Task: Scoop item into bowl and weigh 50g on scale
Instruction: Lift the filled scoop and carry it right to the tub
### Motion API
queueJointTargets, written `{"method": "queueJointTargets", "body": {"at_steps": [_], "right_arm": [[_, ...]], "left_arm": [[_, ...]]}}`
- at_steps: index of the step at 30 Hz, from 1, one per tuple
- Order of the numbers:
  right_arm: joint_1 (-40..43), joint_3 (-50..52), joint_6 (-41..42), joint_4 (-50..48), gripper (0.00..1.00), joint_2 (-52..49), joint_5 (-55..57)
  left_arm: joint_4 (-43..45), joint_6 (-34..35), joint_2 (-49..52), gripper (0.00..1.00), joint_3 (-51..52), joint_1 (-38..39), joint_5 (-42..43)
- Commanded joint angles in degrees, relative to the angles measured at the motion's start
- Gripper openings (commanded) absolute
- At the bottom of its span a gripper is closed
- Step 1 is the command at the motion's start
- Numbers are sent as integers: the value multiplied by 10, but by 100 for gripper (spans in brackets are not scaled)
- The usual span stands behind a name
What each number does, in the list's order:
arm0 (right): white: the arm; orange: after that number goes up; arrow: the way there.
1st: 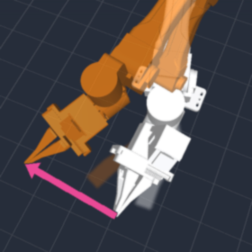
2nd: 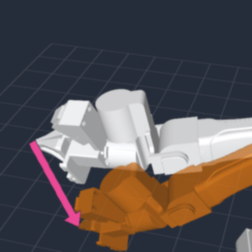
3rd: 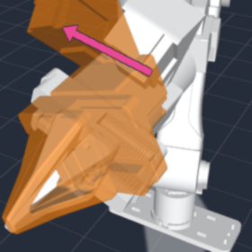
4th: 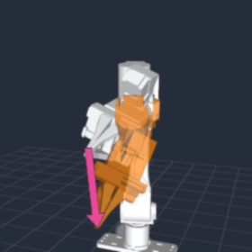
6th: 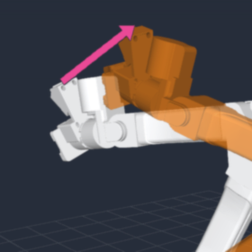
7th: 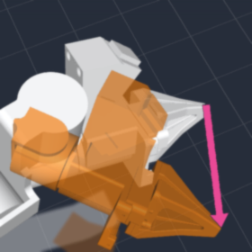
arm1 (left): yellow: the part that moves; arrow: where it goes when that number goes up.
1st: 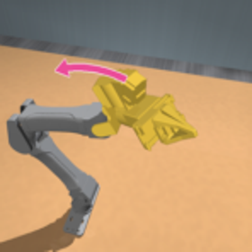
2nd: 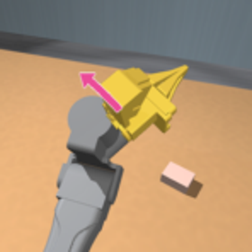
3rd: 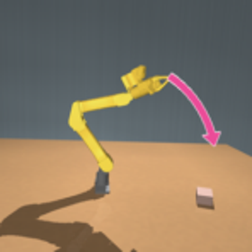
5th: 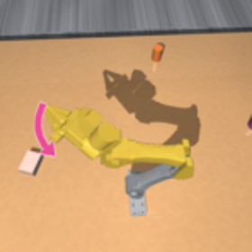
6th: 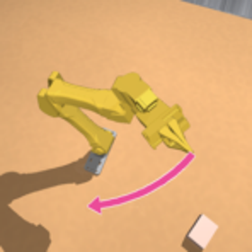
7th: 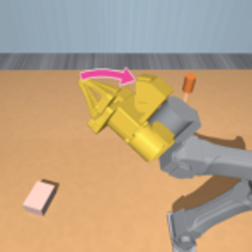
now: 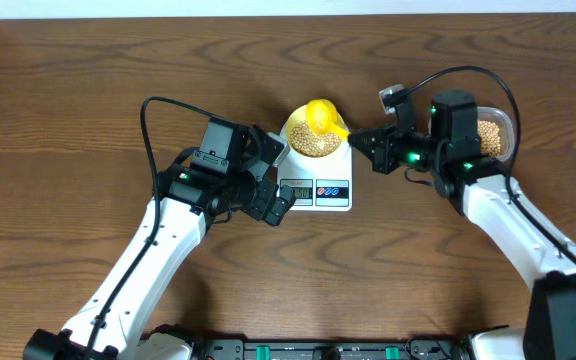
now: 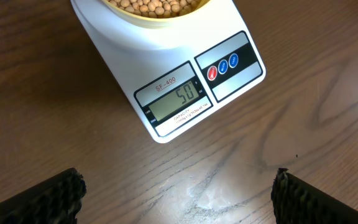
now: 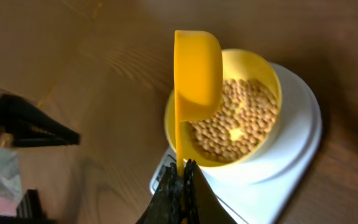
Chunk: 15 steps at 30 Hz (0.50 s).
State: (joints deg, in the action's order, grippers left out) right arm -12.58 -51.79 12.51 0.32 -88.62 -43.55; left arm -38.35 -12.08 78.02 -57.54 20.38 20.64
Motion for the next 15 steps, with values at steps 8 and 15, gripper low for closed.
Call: {"method": "queueJointTargets", "body": {"at_steps": [8, 15], "right_arm": [[18, -5, 12, -37, 1, 67, 44], [74, -5, 12, -56, 1, 74, 72]], "left_arm": [[0, -8, 2, 98, 4, 1, -4], [0, -8, 2, 98, 4, 1, -4]]}}
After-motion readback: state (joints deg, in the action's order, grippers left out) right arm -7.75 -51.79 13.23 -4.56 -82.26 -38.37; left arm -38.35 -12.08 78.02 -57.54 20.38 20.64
